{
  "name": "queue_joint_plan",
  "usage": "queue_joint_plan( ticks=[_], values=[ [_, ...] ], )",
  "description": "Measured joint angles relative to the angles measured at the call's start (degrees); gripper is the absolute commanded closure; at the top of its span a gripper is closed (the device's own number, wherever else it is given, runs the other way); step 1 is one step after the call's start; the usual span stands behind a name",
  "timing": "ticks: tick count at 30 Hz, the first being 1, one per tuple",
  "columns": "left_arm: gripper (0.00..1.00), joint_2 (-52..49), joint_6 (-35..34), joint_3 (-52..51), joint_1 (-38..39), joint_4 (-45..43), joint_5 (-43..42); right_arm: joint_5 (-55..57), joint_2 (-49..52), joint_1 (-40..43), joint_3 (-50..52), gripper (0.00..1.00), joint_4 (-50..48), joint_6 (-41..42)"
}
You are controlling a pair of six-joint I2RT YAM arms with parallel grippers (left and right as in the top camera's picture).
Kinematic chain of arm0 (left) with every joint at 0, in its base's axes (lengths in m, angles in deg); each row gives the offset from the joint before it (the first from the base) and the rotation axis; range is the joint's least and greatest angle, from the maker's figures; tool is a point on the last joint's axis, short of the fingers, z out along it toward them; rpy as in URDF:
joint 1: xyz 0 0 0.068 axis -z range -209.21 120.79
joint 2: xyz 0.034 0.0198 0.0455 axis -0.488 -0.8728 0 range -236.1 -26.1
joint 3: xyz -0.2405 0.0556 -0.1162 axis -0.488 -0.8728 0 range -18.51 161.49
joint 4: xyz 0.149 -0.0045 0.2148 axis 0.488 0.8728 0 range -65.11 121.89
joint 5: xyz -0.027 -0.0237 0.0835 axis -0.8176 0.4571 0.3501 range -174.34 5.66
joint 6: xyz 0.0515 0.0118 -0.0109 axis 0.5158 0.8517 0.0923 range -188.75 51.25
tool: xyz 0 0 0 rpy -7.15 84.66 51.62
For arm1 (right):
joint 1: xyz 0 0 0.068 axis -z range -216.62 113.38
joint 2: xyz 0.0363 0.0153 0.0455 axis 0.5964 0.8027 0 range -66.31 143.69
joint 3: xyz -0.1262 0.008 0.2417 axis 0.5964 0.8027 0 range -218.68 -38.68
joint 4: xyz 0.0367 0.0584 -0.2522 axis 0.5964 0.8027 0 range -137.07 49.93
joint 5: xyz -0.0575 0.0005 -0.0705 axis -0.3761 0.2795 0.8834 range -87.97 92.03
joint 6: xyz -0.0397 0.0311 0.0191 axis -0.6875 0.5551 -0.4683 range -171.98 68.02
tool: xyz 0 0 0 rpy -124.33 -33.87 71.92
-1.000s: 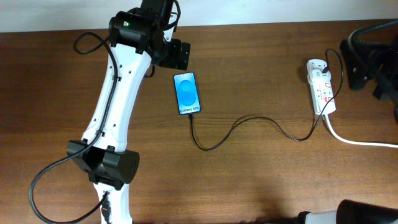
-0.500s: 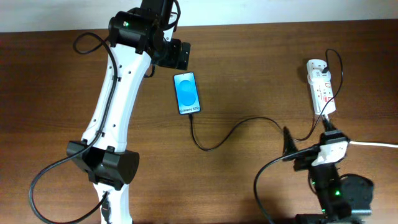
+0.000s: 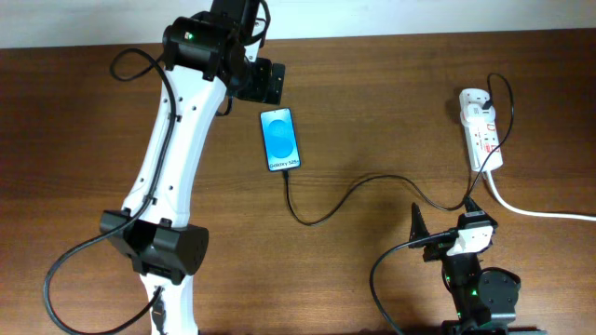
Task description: Plug charger to phone and switch on socket
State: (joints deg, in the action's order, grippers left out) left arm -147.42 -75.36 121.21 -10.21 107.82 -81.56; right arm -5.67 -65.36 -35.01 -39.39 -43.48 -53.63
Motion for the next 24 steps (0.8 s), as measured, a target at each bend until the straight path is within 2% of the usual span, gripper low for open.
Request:
queue_joint_plan(
  ticks=[6,11,12,14,15,16,17,21,22,23,24],
  values=[
    [0.01,0.0,0.0,0.0,0.0,0.0,0.04,0.0,0.0,0.0,0.0,0.01,0.0,0.35],
    [0.01,1.25,0.0,-2.16,0.02,0.44,4.33,0.0,0.02,0.0,0.0,0.02,0.0,0.37],
    [0.01,6.38,0.0,-9.53,0.0,-4.15,5.05,0.02,0.07,0.0,0.0,0.01,0.0,0.37],
    [0.01,16.81,1.07,-26.08,-0.44,-23.58,4.7,0.2,0.2,-0.04,-0.02,0.02,0.0,0.37],
    [0.01,28.2,4.39,-40.28,-1.73,-32.72,2.54,0.22,0.17,-0.07,-0.02,0.01,0.02,0.44],
    [0.01,33.18,6.49,-46.05,-2.75,-40.22,0.83,0.2,0.26,-0.07,-0.02,0.02,0.02,0.39],
    [0.01,41.44,8.66,-57.44,-4.92,-47.19,-0.92,0.24,0.28,-0.11,-0.02,0.02,0.04,0.39],
    [0.01,65.09,11.34,-93.66,-13.73,-70.82,-3.91,0.37,0.35,-0.17,-0.02,0.02,0.07,0.39],
    [0.01,70.53,11.82,-99.95,-14.88,-76.15,-4.13,0.37,0.37,-0.17,-0.02,0.02,-0.13,0.39],
    [0.01,79.82,13.81,-109.53,-15.85,-80.91,-4.37,0.39,0.28,-0.17,0.0,0.01,0.04,0.39],
    [0.01,85.11,16.33,-114.57,-16.0,-83.19,-4.66,0.39,0.33,-0.17,0.0,0.02,0.04,0.37]
  ],
)
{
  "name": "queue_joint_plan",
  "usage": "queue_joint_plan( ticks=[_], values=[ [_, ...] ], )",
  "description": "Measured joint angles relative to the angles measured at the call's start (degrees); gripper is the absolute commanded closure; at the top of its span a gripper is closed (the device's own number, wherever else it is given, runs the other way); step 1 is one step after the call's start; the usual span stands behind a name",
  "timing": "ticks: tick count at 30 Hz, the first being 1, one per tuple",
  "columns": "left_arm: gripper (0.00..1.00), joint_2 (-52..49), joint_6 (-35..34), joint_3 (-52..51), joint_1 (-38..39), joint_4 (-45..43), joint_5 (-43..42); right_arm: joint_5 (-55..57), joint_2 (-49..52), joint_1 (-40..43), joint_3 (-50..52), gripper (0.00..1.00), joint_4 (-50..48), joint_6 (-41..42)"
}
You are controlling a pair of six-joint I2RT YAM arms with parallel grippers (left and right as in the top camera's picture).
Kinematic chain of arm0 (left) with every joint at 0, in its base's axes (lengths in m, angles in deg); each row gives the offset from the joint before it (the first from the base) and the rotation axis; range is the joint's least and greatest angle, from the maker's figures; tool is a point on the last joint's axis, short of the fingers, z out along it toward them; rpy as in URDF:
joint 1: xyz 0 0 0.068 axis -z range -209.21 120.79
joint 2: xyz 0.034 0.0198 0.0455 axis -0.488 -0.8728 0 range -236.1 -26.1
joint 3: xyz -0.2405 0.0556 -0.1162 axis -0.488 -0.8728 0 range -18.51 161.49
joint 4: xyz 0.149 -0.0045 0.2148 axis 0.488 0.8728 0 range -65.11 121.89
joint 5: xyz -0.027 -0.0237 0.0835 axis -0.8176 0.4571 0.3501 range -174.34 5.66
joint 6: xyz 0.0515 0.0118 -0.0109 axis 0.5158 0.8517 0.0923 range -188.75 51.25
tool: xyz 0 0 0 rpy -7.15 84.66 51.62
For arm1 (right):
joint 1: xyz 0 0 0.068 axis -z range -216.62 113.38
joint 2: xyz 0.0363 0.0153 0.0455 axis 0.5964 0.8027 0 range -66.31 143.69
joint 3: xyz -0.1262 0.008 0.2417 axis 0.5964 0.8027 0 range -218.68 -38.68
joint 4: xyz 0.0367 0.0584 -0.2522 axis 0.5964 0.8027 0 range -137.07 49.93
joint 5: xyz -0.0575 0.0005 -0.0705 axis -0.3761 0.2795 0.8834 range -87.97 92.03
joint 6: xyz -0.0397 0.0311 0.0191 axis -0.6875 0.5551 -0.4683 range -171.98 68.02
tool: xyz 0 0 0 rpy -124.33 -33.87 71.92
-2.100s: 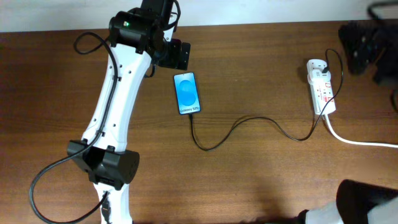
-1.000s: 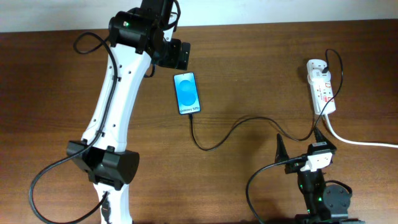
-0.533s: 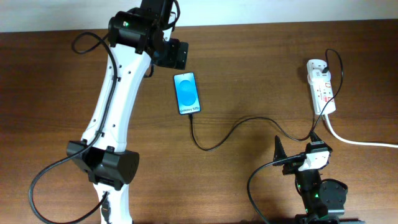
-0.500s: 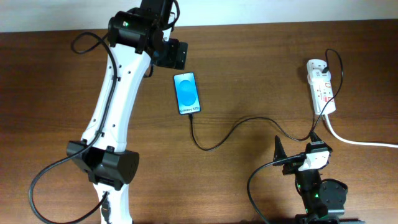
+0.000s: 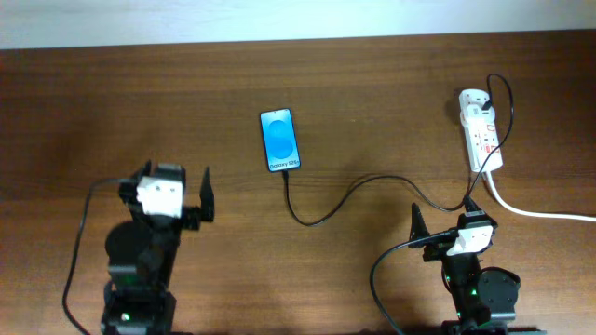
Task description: Plug charger to phone and switch on socket
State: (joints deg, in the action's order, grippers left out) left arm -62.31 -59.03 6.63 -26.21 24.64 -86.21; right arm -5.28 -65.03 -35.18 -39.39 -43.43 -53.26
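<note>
The phone (image 5: pixel 280 140) lies face up at the table's middle back, its screen lit blue. A black charger cable (image 5: pixel 321 216) is plugged into its near end and runs right to the white power strip (image 5: pixel 481 130) at the right edge. My left gripper (image 5: pixel 205 195) is drawn back at the lower left, well away from the phone. My right gripper (image 5: pixel 416 226) rests at the lower right, close to the cable's loop. From above, each gripper's fingers show only as one dark blade. Whether the socket switch is on cannot be made out.
A thick white mains lead (image 5: pixel 531 209) leaves the power strip toward the right edge. Loose black arm cables (image 5: pixel 79 270) curl beside each arm base at the front. The wooden table (image 5: pixel 372 84) ends at a pale wall at the back.
My left arm was stretched out with its gripper just beyond the phone's far left corner; it now sits folded at the lower left. Phone, cable, strip and right arm have not moved.
</note>
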Motion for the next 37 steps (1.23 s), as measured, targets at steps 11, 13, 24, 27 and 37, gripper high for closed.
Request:
queue_joint_plan(
  ticks=[11,13,24,27,37],
  values=[
    [0.01,35.26,5.77,-24.39,-0.52,4.76,1.86,-0.02,0.0,0.0,0.04,0.01,-0.04,0.02],
    [0.01,35.36,5.77,-24.39,-0.52,4.79,2.1,0.0,0.0,0.0,0.04,0.02,-0.04,0.02],
    [0.01,35.36,5.77,-24.39,-0.52,4.79,2.1,0.0,0.0,0.0,0.04,0.01,-0.04,0.04],
    [0.01,35.36,5.77,-24.39,-0.52,4.79,2.1,0.0,0.0,0.0,0.04,0.02,-0.04,0.02],
    [0.01,35.36,5.77,-24.39,-0.52,4.79,2.1,0.0,0.0,0.0,0.04,0.01,-0.04,0.04]
  ],
)
